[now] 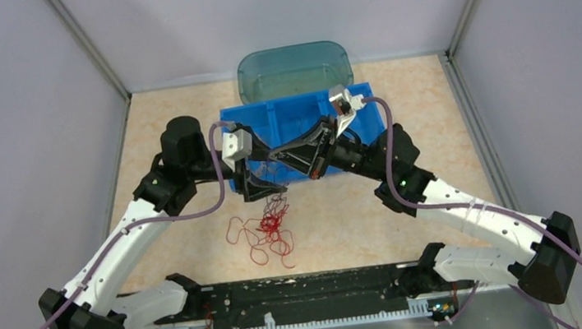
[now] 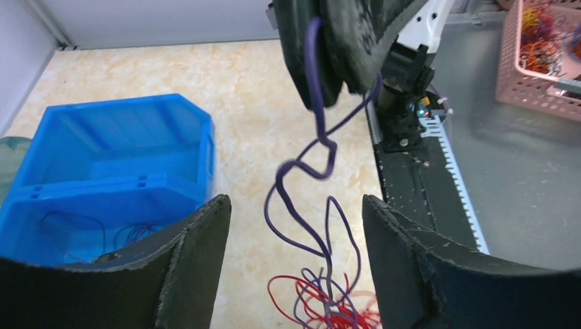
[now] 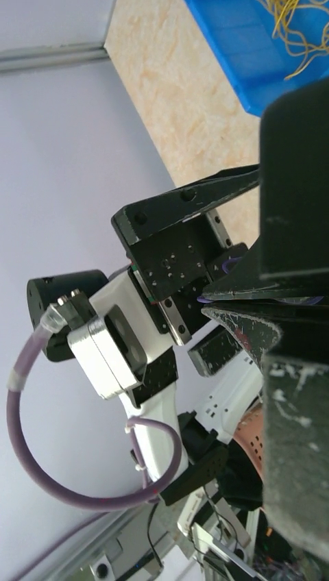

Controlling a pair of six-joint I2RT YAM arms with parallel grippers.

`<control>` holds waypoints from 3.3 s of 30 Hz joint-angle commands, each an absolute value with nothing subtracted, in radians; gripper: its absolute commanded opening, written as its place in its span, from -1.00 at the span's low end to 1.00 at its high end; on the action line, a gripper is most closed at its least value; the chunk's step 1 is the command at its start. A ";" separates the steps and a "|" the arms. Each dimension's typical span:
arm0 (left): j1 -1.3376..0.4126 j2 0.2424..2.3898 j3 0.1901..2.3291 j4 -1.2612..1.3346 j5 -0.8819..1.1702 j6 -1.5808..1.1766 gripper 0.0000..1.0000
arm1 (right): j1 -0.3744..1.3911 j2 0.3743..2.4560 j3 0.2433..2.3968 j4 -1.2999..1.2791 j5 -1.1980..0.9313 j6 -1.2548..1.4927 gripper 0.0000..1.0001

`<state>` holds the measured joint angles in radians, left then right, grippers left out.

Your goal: Untangle the cables

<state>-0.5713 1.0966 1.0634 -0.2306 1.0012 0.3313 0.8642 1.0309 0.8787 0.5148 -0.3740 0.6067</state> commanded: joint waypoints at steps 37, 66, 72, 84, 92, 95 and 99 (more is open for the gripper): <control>-0.581 1.238 1.426 -0.221 1.147 0.129 -1.00 | 0.884 0.930 0.669 0.772 -0.438 0.299 0.65; -0.581 1.312 1.710 -0.175 1.164 0.085 -1.00 | 0.898 1.349 0.560 1.161 -0.412 0.525 -0.29; -0.581 1.328 1.782 -0.174 1.158 0.087 -1.00 | 0.907 1.384 0.489 1.184 -0.391 0.523 -0.29; -0.581 1.385 1.983 -0.156 1.117 0.134 -1.00 | 0.913 1.433 0.404 1.204 -0.356 0.527 -0.32; -0.580 1.412 2.109 -0.098 1.048 0.173 -1.00 | 0.919 1.437 0.362 1.195 -0.310 0.522 -0.21; -0.580 1.403 2.115 -0.077 1.025 0.193 -1.00 | 0.919 1.404 0.352 1.152 -0.286 0.505 -0.08; -0.581 1.397 2.140 -0.041 0.990 0.228 -1.00 | 0.919 1.339 0.342 1.060 -0.255 0.467 -0.01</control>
